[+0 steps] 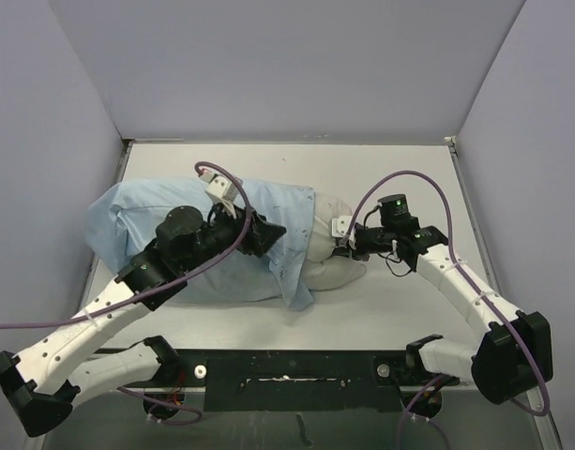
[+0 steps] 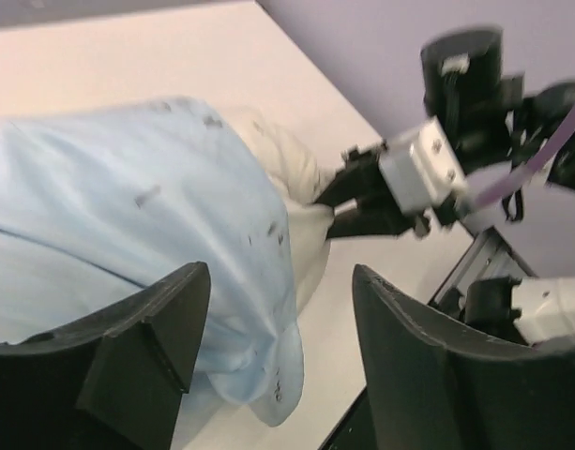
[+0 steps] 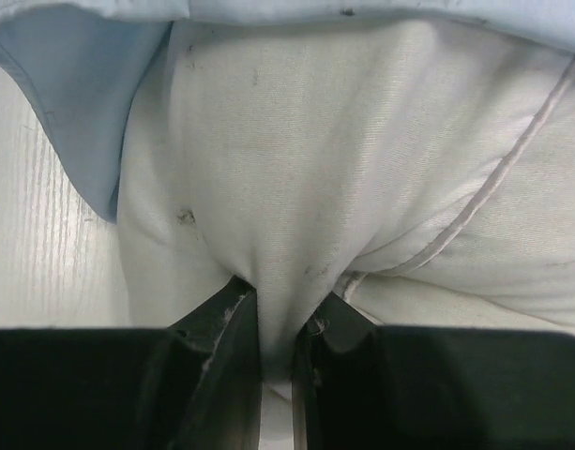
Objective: Put the pillow into the pillowcase
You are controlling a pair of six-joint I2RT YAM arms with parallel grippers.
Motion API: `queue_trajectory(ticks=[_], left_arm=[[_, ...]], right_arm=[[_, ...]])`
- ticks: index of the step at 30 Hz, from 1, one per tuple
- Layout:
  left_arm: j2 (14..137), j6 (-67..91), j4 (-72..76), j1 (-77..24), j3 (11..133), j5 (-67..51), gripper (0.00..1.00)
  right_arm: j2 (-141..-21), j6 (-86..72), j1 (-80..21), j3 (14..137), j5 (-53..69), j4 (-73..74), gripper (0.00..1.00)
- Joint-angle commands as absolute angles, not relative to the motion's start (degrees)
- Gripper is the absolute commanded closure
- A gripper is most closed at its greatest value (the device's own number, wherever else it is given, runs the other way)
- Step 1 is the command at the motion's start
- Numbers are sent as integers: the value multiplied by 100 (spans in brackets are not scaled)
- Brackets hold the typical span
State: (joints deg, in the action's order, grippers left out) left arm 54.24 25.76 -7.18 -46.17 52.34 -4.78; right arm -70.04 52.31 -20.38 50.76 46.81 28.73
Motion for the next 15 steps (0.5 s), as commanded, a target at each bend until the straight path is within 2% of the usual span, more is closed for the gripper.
queue_trajectory(ticks=[1, 11, 14, 15], left_arm=[[5598, 2301, -2135, -4632, 6405, 557, 36], [7818, 2471, -2986, -4755, 7836, 1827, 31], [8129, 2378, -2792, -4734, 7822, 1650, 39], [8190, 2306, -2712, -4699, 7822, 1569, 49]], right_arm=[[-6910, 5362, -2161, 4819, 4615, 2886, 99], [-6960, 5344, -2214, 4843, 4573, 2909, 100], [-6961, 5352, -2215, 4847, 4592, 2928, 100], [-6957, 5353, -2210, 4851, 4608, 2941, 100]])
